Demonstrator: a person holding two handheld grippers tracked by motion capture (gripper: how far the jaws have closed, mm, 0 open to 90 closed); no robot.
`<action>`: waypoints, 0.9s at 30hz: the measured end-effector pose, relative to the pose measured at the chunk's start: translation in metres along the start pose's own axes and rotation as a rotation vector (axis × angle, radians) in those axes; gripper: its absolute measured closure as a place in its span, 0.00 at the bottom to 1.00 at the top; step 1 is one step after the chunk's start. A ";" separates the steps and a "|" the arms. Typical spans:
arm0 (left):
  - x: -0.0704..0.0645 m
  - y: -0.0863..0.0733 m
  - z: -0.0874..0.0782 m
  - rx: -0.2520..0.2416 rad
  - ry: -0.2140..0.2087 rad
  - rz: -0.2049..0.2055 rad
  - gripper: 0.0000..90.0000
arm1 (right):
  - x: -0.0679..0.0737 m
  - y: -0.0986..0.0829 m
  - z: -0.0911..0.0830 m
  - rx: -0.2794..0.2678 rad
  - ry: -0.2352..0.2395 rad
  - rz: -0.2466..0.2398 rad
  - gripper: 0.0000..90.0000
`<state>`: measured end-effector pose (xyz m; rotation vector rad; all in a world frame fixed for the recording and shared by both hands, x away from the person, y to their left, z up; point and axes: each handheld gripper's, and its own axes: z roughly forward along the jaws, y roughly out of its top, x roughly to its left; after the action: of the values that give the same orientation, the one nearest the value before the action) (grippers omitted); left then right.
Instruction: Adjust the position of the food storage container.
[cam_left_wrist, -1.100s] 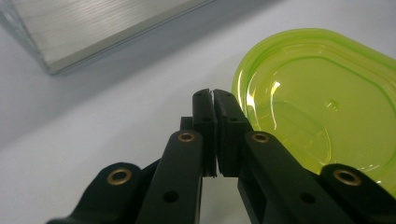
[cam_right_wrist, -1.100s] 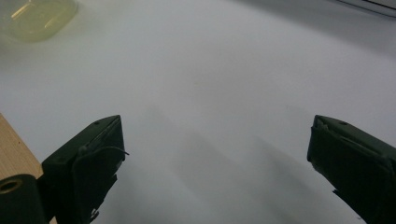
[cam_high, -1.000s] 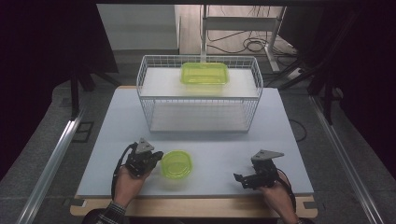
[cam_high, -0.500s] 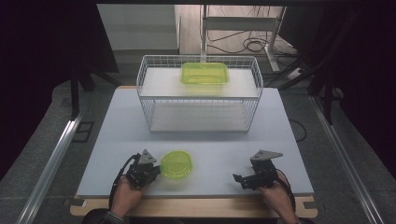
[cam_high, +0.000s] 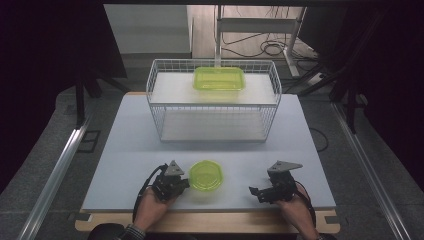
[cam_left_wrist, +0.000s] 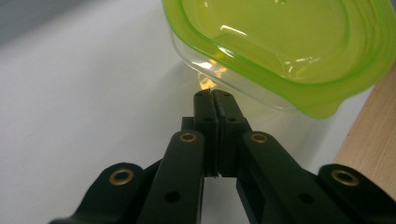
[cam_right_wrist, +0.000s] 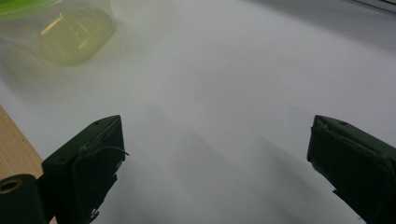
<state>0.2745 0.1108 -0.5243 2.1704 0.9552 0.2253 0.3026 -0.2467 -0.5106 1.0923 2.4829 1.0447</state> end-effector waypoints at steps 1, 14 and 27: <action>-0.002 0.001 0.001 -0.001 -0.005 0.001 0.99 | 0.000 0.000 0.000 0.001 0.000 0.000 0.05; -0.008 0.002 0.003 -0.021 -0.072 -0.007 0.95 | 0.001 0.000 0.001 0.000 0.005 -0.001 0.05; 0.004 -0.019 -0.035 -0.113 0.078 -0.006 0.37 | 0.001 0.001 -0.002 -0.019 0.003 -0.004 0.05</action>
<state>0.2520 0.1420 -0.5130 2.0675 0.9693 0.3550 0.3012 -0.2461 -0.5090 1.0806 2.4718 1.0675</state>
